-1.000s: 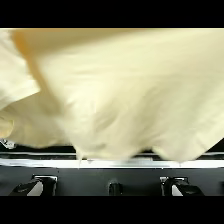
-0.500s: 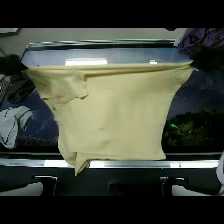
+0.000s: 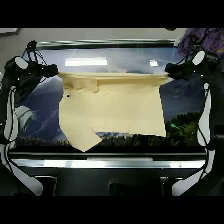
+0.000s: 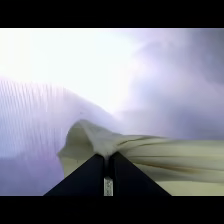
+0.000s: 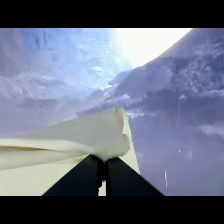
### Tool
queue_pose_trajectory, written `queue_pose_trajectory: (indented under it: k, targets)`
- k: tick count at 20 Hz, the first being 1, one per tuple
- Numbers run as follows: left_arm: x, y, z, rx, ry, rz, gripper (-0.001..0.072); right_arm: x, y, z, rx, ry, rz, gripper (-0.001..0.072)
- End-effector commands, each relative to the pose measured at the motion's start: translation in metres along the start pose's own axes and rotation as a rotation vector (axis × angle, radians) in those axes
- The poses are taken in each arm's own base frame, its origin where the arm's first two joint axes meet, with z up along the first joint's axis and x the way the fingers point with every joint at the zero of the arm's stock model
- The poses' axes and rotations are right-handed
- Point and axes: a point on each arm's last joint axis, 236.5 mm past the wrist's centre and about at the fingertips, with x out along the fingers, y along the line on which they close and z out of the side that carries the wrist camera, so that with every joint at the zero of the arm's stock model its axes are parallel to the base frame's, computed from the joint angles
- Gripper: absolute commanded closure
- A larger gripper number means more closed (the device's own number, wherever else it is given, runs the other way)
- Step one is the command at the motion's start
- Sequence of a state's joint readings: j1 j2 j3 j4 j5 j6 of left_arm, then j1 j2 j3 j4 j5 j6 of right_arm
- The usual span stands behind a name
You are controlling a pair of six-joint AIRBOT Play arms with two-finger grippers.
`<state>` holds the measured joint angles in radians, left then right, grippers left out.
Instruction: Fold the clothes and pants, and hang the long-sleeved shirts on hangers.
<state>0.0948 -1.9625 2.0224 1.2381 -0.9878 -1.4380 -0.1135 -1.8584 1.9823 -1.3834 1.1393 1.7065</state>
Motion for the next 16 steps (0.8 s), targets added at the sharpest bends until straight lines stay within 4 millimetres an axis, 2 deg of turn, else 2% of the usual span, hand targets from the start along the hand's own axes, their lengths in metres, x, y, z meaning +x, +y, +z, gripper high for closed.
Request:
queue_pose_trajectory:
  k: [1,3,5,10,13,16]
  targets:
    - [0.014,0.0,-0.002,0.004,0.004,-0.003,0.0693,0.012,0.001,0.006,-0.016,-0.027,0.011,0.0683]
    - [0.015,0.0,-0.023,0.002,0.09,-0.011,0.0693,0.013,-0.001,-0.009,-0.016,0.034,0.003,0.0683]
    - [0.015,0.0,-0.049,0.016,0.19,-0.022,0.0692,0.016,-0.006,-0.031,-0.014,0.129,-0.01,0.0683]
    - [0.0,0.004,-0.116,0.026,0.469,-0.019,0.0692,0.033,-0.024,-0.114,0.001,0.476,-0.056,0.0682]
    - [-0.015,0.009,-0.141,0.027,0.591,0.007,0.0693,0.042,-0.031,-0.141,0.011,0.589,-0.071,0.0682]
    - [-0.017,0.005,-0.147,0.034,0.619,0.003,0.0692,0.048,-0.034,-0.151,0.024,0.626,-0.077,0.0682]
